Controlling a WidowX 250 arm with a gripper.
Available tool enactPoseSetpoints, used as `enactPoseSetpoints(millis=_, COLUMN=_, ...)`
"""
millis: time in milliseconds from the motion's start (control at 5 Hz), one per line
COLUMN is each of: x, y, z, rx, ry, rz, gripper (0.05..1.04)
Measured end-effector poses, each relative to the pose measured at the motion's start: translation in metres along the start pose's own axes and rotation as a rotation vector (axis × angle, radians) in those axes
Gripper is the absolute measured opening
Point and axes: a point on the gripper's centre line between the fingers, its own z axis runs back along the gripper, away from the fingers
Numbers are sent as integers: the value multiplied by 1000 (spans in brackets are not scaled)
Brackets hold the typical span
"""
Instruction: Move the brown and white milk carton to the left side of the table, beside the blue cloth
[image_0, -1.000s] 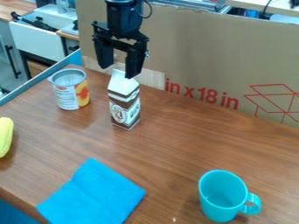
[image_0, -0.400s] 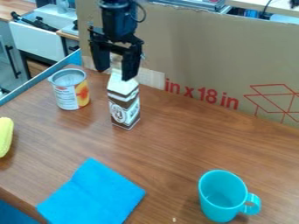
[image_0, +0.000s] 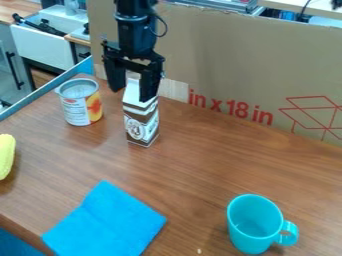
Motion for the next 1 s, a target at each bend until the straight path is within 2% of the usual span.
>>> enactPoseSetpoints(millis=200, x=-1, y=-1, z=-9, rx=-6, ry=14, rz=4, gripper=1007)
enactPoseSetpoints(millis=400, x=-2, y=-3, z=-17, rx=-8, ry=8, rz=39, gripper=972)
enactPoseSetpoints(millis=600, x=0, y=-6, z=-17, rx=-36, ry=-2, rz=106, gripper=823)
enactPoseSetpoints(millis=800, x=-4, y=-10, z=-16, rx=-60, ry=28, rz=117, gripper=822)
enactPoseSetpoints(millis=1000, x=-17, y=-11, z=-6, rx=-56, ry=34, rz=115, gripper=822)
